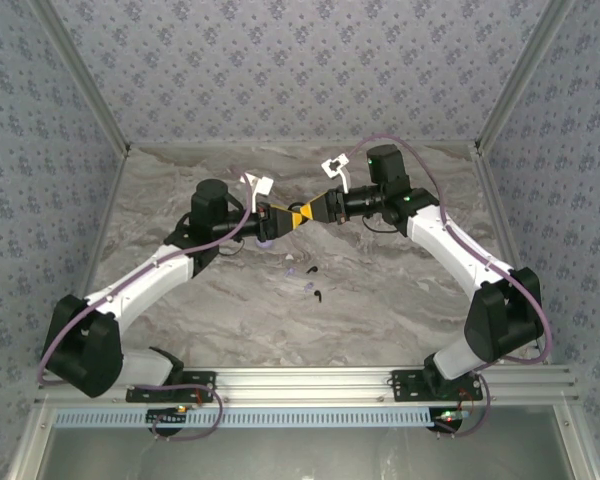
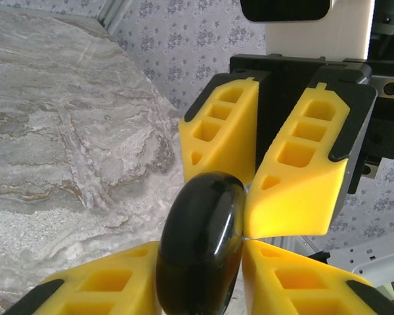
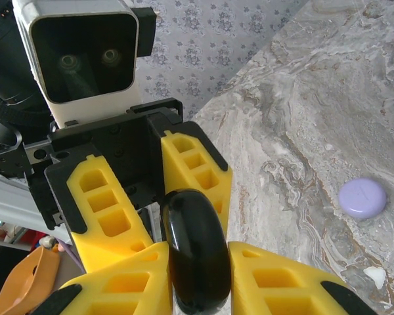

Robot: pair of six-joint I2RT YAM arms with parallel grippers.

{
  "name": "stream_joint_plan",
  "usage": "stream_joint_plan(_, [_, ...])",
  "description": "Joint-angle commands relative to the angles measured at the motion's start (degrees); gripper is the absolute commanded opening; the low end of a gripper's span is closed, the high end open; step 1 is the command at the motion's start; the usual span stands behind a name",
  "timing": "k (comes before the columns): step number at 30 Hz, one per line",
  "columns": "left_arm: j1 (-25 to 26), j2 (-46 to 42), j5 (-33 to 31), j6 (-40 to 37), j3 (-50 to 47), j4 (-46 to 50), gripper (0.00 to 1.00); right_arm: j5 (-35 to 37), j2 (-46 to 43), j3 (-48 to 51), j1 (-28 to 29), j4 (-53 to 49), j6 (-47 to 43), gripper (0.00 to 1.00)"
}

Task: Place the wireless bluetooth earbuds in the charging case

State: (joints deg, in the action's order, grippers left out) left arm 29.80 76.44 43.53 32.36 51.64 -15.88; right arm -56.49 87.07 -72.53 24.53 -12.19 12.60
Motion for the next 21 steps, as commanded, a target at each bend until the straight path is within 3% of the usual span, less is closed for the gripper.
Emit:
stream_joint_plan(1, [0.55,0.81,1.4,0.21,0.79,-2.54,0.29,-2.01,-0.52,-0.9,0.4,0.8,0.58,0.24])
stream_joint_plan(5, [0.74,1.12,1.39,0.01,0.81,-2.36,0.18,-1.66,-0.75,-0.88,0.35,0.58,0.49,0.25])
stream_joint_plan(8, [0.77,1.05,1.19,-0.6,0.91,-1.4,0.15,-0.08,-1.25,-0.89,0.38,-0.12,0.31,0.27])
stream_joint_plan(12, [0.78,0.53,0.57,-2.7,1.25,0.89,0.14,3.91,-2.75,-0.76,0.35,-2.24,-0.24,0.41])
stream_joint_plan(16, [0.81,0.09,-1.85,-6.27,2.33,3.58,0.1,12.22,-5.23,-0.67,0.45,-6.33,-1.8,0.56])
stream_joint_plan(21, [1.63,-1.74,-3.31,-17.92,-1.44,-2.41,0.14,19.3,-8.62,-0.46,0.57,-11.04,-4.63,0.61])
